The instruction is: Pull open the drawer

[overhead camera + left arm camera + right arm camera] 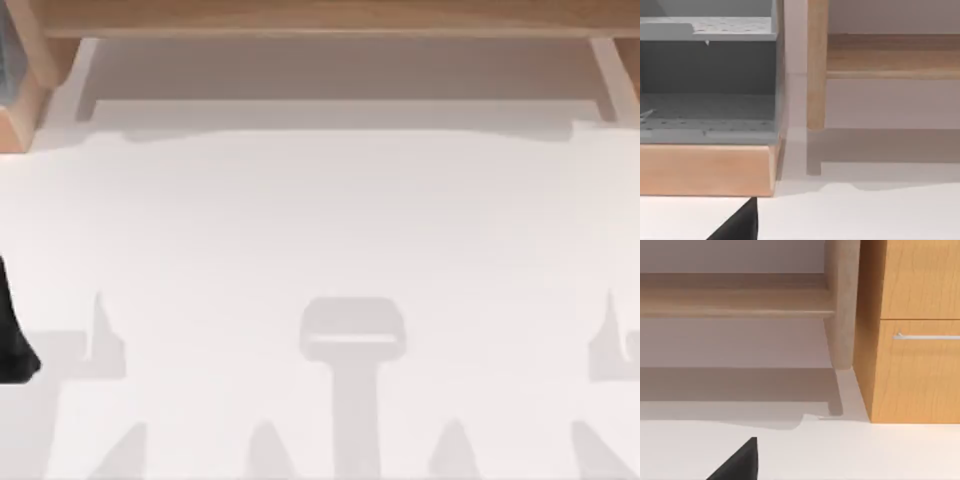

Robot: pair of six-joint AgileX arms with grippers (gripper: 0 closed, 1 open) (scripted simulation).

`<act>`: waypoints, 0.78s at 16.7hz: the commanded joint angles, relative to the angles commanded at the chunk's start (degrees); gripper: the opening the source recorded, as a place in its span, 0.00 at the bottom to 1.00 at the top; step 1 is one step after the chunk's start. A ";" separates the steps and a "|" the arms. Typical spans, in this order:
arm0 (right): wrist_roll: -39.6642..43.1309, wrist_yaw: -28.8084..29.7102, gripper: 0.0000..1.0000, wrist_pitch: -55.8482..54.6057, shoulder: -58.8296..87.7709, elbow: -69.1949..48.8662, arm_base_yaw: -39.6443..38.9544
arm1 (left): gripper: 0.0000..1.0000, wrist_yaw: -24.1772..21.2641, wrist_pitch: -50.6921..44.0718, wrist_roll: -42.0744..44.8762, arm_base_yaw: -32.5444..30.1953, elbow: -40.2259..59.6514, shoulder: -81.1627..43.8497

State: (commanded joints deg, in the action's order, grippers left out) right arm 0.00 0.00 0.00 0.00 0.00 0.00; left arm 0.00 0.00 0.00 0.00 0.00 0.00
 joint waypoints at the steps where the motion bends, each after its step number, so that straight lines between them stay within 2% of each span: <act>1: 0.00 0.00 1.00 0.00 0.00 0.00 0.00 | 1.00 0.00 0.00 0.00 0.00 0.00 0.00; 4: -0.03 -1.93 1.00 -1.79 1.53 -1.64 0.15 | 1.00 0.00 0.00 0.00 0.00 0.00 0.00; 7: -0.31 -8.55 1.00 -6.77 8.02 -6.07 3.14 | 1.00 0.00 0.00 0.00 0.00 0.00 0.00; 10: -0.50 -14.20 1.00 -14.48 19.85 -11.90 9.04 | 1.00 0.00 0.00 0.00 0.00 0.00 0.00; 13: -0.52 -16.70 1.00 -20.91 36.27 -16.79 16.11 | 1.00 0.00 0.00 0.00 0.00 0.00 0.00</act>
State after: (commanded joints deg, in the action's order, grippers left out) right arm -0.52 -16.70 -20.91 36.27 -16.79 16.11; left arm 0.00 0.00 0.00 0.00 0.00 0.00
